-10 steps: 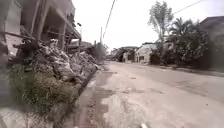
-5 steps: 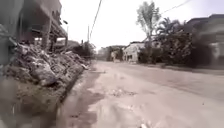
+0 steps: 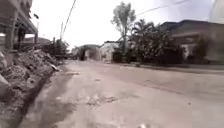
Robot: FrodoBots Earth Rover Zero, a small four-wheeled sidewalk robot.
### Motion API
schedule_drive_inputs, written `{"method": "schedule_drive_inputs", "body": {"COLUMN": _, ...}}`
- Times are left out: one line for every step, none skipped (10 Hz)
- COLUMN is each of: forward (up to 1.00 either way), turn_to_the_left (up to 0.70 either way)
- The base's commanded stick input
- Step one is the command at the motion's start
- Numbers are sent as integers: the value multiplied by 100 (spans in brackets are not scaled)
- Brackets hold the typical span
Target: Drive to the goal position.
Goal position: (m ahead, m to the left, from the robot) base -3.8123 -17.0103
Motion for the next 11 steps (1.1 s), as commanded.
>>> {"method": "schedule_drive_inputs", "body": {"forward": 70, "turn_to_the_left": -34}}
{"method": "schedule_drive_inputs", "body": {"forward": 70, "turn_to_the_left": -34}}
{"method": "schedule_drive_inputs", "body": {"forward": 70, "turn_to_the_left": -34}}
{"method": "schedule_drive_inputs", "body": {"forward": 70, "turn_to_the_left": -34}}
{"method": "schedule_drive_inputs", "body": {"forward": 69, "turn_to_the_left": -33}}
{"method": "schedule_drive_inputs", "body": {"forward": 66, "turn_to_the_left": -32}}
{"method": "schedule_drive_inputs", "body": {"forward": 65, "turn_to_the_left": -33}}
{"method": "schedule_drive_inputs", "body": {"forward": 65, "turn_to_the_left": -33}}
{"method": "schedule_drive_inputs", "body": {"forward": 66, "turn_to_the_left": -33}}
{"method": "schedule_drive_inputs", "body": {"forward": 4, "turn_to_the_left": -54}}
{"method": "schedule_drive_inputs", "body": {"forward": 4, "turn_to_the_left": -12}}
